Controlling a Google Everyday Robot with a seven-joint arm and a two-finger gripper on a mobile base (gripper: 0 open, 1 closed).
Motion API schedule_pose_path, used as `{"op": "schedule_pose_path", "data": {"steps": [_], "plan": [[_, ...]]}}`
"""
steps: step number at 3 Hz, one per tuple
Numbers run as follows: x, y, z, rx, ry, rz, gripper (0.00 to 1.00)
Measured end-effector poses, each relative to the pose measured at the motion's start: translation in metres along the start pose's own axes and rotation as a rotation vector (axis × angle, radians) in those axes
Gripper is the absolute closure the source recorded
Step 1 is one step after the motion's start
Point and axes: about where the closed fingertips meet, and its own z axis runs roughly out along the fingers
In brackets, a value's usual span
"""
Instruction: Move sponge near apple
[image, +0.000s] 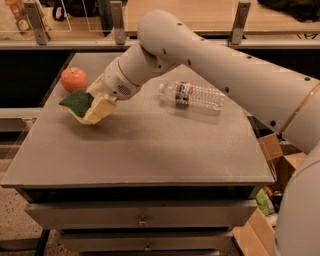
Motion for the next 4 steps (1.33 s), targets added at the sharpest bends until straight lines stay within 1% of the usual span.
{"op": "schedule_pose_path", "data": {"steps": [1, 2, 3, 4], "plan": [[-0.002, -0.009, 0.008, 0.002, -0.008, -0.002, 1.0], [-0.002, -0.019, 0.018, 0.003, -0.015, 0.006, 0.85], [0.002, -0.025, 0.024, 0.011, -0.019, 0.032, 0.66], [0.002, -0.031, 0.028, 0.023, -0.017, 0.05, 0.43]]}}
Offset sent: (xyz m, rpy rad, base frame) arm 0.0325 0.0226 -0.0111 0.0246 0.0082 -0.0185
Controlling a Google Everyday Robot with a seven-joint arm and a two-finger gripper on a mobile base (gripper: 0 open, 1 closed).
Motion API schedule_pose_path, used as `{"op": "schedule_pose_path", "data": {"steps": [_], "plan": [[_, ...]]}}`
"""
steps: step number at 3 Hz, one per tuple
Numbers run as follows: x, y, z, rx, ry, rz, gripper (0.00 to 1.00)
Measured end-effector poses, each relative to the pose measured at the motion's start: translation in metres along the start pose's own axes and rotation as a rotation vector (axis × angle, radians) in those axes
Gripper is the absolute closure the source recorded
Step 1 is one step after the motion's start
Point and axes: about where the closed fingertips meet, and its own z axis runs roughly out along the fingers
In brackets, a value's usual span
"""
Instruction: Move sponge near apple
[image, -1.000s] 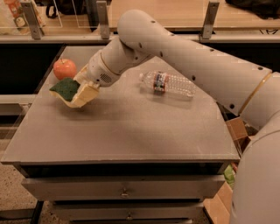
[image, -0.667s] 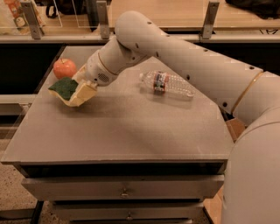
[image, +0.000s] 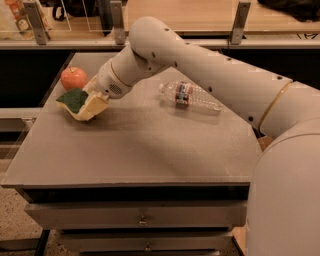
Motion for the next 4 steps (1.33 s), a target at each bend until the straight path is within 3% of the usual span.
{"op": "schedule_pose_path", "data": {"steps": [2, 3, 4], "plan": [[-0.0037, -0.0089, 0.0032, 0.024, 0.004, 0.026, 0.0], [-0.003, -0.0086, 0.0015, 0.041, -0.004, 0.042, 0.0], [-0.0086, -0.0016, -0.0043, 0.047, 0.022, 0.01, 0.0]]}}
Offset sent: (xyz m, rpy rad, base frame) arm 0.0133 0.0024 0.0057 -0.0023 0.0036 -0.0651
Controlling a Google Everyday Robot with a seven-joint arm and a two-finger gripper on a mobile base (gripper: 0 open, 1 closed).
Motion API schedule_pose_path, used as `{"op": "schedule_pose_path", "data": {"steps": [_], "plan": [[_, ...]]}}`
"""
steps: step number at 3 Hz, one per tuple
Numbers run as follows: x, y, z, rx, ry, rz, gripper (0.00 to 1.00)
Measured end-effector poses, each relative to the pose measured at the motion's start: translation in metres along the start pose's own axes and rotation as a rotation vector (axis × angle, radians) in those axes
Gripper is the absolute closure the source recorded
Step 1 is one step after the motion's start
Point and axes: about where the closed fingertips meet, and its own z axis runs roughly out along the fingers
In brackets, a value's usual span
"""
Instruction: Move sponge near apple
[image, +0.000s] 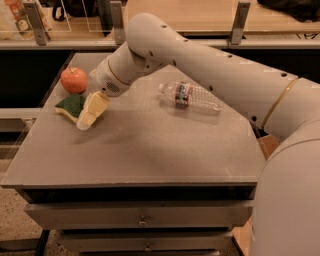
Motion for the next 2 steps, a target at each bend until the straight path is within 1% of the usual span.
{"op": "schedule_pose_path", "data": {"steps": [1, 2], "plan": [[0.004, 0.0107, -0.0273, 0.03, 0.055, -0.003, 0.0], [0.0001, 0.0124, -0.0308, 0.035, 0.057, -0.009, 0.0]]}}
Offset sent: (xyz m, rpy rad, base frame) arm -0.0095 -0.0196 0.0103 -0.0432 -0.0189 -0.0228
